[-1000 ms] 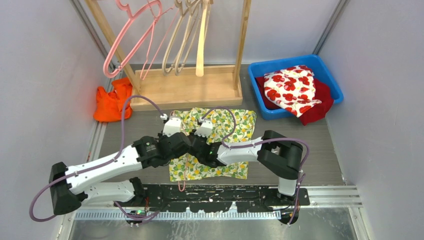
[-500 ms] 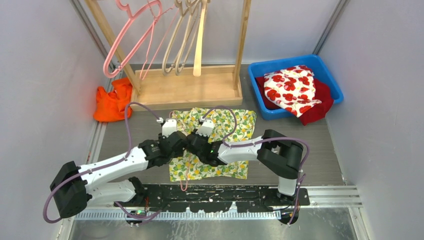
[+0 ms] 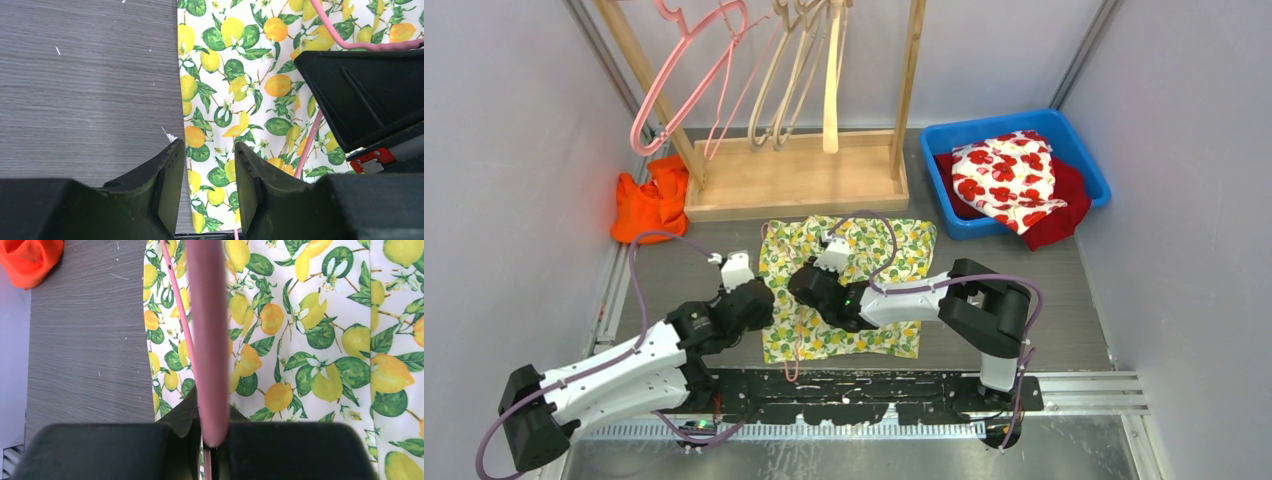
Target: Place the skirt on the hanger
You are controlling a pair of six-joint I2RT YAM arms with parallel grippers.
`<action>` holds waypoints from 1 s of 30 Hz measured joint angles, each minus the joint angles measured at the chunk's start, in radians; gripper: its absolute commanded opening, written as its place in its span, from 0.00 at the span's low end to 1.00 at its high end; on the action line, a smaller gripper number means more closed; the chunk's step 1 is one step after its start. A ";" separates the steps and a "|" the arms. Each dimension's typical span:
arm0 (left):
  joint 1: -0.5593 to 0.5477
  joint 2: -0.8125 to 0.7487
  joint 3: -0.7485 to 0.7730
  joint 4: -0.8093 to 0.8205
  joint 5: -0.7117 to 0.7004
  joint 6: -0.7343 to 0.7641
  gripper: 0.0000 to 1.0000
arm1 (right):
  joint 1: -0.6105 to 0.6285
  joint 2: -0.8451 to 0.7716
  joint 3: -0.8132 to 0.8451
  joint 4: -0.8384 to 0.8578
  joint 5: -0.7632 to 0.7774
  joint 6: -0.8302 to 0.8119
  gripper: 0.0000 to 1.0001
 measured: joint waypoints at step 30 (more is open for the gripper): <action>0.000 0.298 -0.081 0.197 -0.015 -0.124 0.00 | -0.012 -0.005 0.000 0.006 -0.008 -0.018 0.01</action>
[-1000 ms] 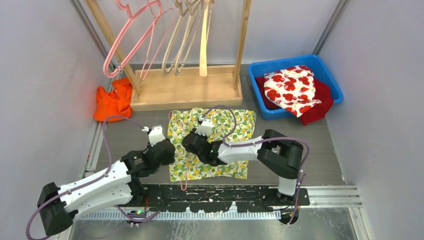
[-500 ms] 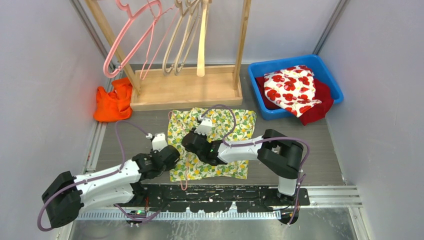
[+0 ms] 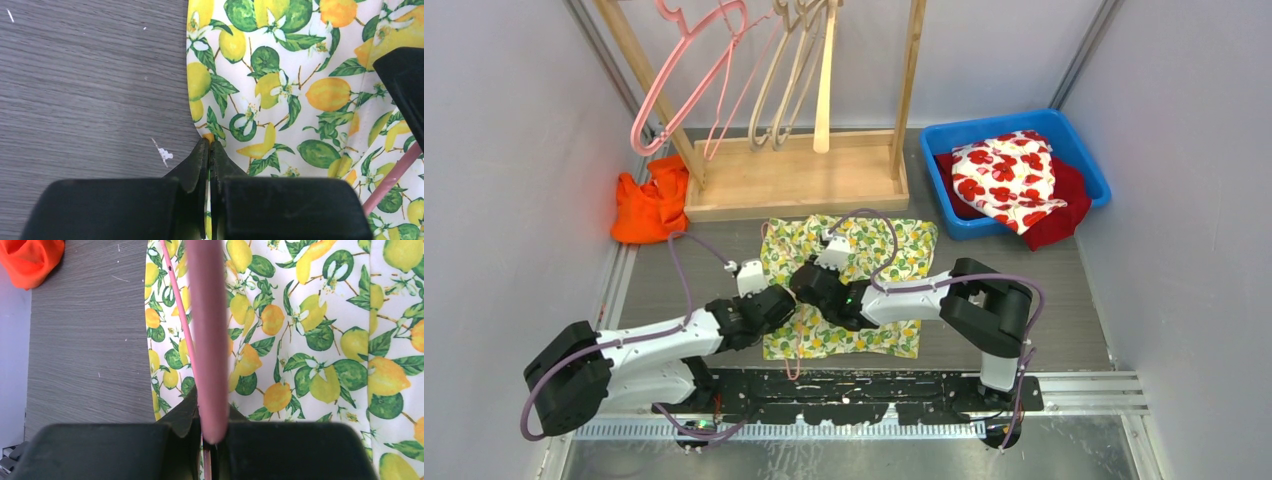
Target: Place the skirt on the hanger
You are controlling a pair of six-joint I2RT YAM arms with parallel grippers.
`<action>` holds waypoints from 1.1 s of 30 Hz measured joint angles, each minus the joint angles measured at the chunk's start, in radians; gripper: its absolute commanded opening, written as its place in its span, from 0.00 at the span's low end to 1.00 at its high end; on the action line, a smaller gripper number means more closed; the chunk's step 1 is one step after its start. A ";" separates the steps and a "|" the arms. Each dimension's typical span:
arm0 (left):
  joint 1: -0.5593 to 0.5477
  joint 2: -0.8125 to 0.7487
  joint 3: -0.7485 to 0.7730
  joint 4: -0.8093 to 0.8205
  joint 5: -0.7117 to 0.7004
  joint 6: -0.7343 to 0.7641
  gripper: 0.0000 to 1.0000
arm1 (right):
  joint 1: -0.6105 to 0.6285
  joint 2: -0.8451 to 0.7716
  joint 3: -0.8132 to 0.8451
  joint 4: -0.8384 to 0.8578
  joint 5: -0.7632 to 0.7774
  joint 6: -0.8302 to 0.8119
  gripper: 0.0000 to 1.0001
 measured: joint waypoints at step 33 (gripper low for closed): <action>-0.077 -0.245 -0.052 -0.252 0.107 -0.137 0.00 | -0.079 -0.161 -0.142 -0.056 -0.018 -0.028 0.01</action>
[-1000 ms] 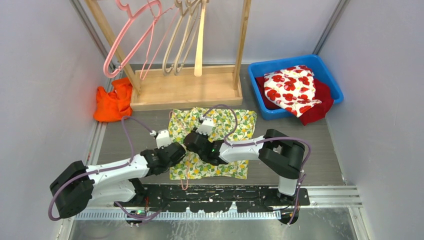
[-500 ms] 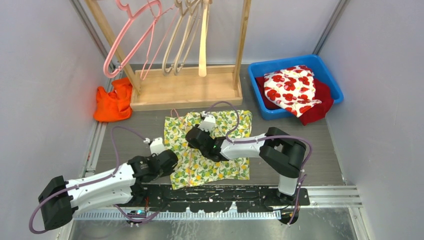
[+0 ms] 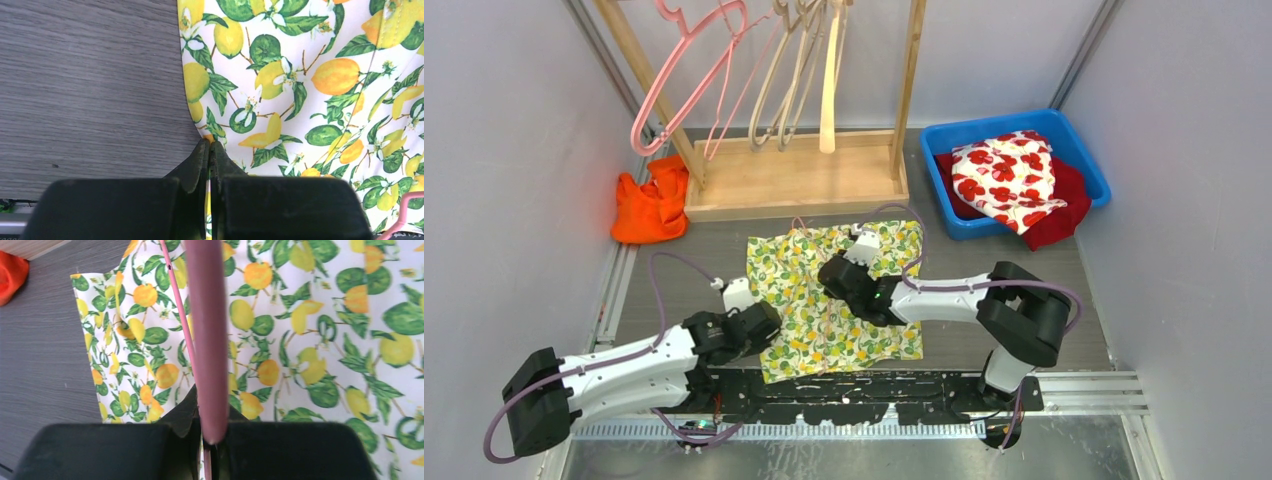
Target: Place the skirt on the hanger
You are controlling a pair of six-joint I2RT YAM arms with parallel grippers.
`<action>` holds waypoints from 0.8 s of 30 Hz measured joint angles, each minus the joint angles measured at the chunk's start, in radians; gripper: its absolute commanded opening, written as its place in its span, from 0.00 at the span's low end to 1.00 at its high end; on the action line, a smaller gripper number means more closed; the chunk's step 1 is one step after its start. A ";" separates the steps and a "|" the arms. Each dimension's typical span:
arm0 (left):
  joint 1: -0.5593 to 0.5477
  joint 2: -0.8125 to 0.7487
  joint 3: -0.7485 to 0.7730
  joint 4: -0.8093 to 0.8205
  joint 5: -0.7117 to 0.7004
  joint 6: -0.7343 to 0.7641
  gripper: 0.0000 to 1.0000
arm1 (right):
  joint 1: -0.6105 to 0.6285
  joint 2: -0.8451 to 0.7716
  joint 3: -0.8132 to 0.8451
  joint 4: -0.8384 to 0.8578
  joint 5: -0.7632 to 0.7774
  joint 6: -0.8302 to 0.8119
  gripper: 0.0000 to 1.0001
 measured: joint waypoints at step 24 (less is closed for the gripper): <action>-0.001 0.039 0.013 0.017 -0.015 0.005 0.00 | -0.022 -0.180 -0.105 -0.136 0.068 -0.075 0.01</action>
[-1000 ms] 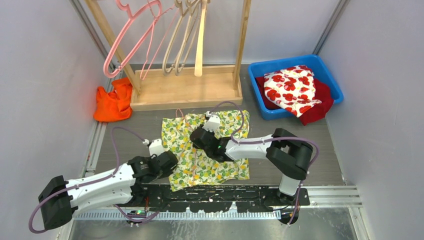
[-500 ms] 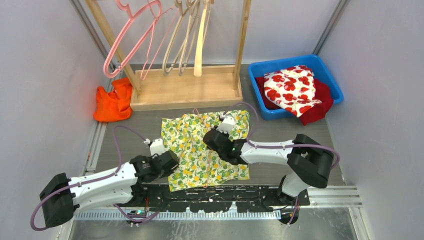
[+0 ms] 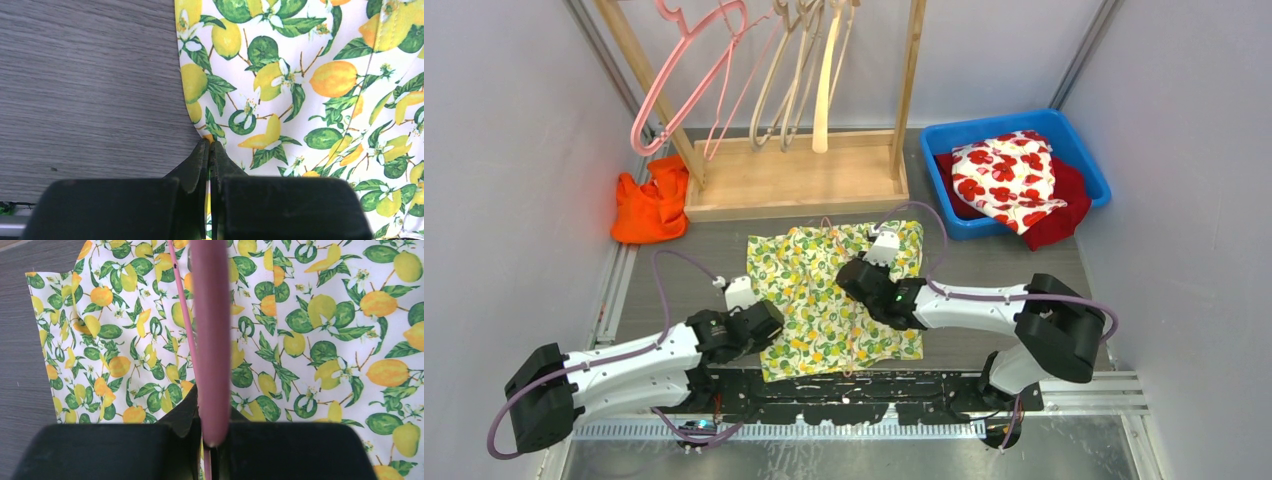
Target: Place the skirt on the hanger
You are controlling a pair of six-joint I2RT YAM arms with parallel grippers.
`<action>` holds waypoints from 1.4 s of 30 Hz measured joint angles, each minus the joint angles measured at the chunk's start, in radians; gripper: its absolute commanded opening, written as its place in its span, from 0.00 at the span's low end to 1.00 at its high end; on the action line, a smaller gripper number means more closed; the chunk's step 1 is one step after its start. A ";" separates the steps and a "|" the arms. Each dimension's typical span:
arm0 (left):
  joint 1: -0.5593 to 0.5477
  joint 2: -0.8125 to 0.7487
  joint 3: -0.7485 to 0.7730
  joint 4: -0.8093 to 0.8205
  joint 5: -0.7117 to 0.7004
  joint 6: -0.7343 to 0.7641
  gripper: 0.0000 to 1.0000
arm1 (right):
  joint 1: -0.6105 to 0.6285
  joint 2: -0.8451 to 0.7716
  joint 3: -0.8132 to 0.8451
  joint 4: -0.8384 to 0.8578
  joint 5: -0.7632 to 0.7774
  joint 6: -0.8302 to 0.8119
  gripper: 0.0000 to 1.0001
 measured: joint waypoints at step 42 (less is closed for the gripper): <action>0.000 -0.134 0.124 -0.134 -0.061 0.060 0.28 | 0.066 -0.195 0.218 -0.383 0.000 -0.293 0.01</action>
